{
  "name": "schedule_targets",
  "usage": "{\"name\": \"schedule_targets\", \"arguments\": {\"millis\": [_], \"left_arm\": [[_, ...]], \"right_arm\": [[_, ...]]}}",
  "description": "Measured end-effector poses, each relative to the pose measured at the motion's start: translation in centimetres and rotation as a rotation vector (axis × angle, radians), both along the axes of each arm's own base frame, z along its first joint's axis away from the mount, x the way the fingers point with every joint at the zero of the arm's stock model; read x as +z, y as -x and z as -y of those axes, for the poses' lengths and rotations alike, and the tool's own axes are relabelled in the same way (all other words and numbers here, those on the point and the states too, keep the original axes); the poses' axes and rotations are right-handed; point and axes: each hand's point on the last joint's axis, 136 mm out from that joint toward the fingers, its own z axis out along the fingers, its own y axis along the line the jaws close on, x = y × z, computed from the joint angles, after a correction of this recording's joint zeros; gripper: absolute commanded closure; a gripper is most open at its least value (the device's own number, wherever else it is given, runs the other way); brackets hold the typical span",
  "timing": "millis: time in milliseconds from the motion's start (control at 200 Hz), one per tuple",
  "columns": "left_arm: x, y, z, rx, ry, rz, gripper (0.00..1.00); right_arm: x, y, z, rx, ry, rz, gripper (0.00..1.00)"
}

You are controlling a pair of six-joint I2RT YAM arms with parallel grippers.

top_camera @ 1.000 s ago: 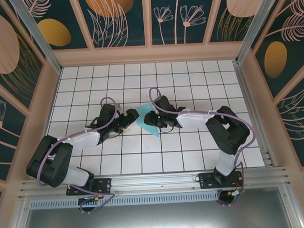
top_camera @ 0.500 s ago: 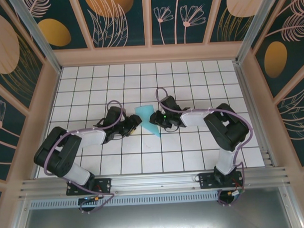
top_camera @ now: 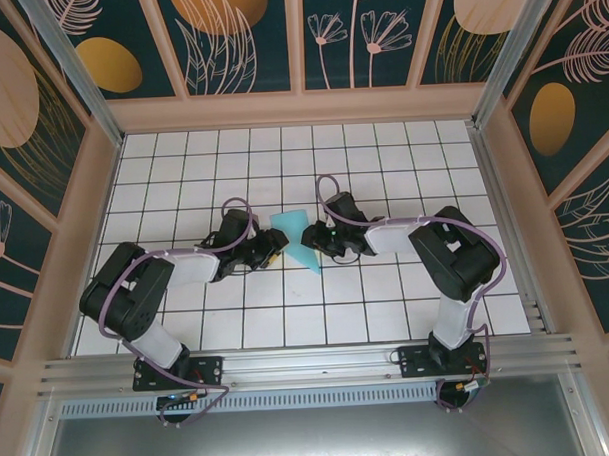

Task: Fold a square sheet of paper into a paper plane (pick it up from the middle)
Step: Fold the wing for the fifth time at the center of the table.

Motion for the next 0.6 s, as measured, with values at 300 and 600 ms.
{"name": "schedule_targets", "arguments": {"millis": [300,600], "left_arm": [[-0.4,-0.1,0.2,-0.003,-0.003,-0.010,0.55],[0.0,-1.0,1.1,-0.023,0.019,0.002,0.67]], "right_arm": [[0.1,0.0,0.0,0.005,-0.018,0.000,0.63],[0.1,0.0,0.0,0.011,-0.031,0.002,0.61]]}}
